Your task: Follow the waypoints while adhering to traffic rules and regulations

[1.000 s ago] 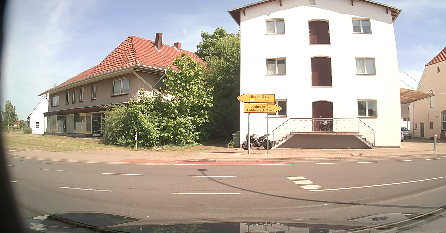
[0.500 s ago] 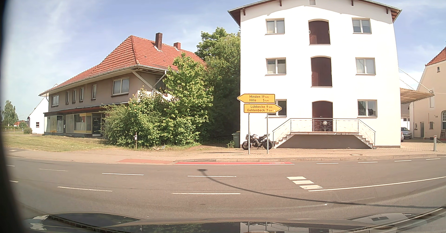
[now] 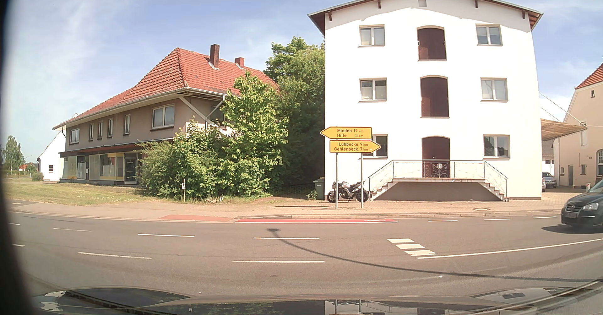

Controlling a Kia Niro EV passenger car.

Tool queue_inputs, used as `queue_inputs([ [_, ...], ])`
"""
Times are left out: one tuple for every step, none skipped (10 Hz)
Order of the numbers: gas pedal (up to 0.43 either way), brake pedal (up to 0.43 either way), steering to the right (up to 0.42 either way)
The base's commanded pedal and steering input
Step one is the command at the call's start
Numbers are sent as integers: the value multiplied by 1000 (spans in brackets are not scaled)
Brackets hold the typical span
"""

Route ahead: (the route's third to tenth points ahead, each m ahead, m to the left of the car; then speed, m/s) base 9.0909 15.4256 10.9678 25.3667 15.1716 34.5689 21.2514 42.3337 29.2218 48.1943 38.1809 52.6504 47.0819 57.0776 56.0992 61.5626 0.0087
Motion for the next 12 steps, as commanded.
queue_inputs([
  [0, 183, 17],
  [0, 177, 17],
  [0, 183, 17],
  [0, 183, 17],
  [0, 177, 17],
  [0, 183, 17],
  [0, 183, 17],
  [0, 183, 17],
  [0, 183, 17],
  [0, 183, 17],
  [0, 183, 17],
  [0, 189, 17],
])
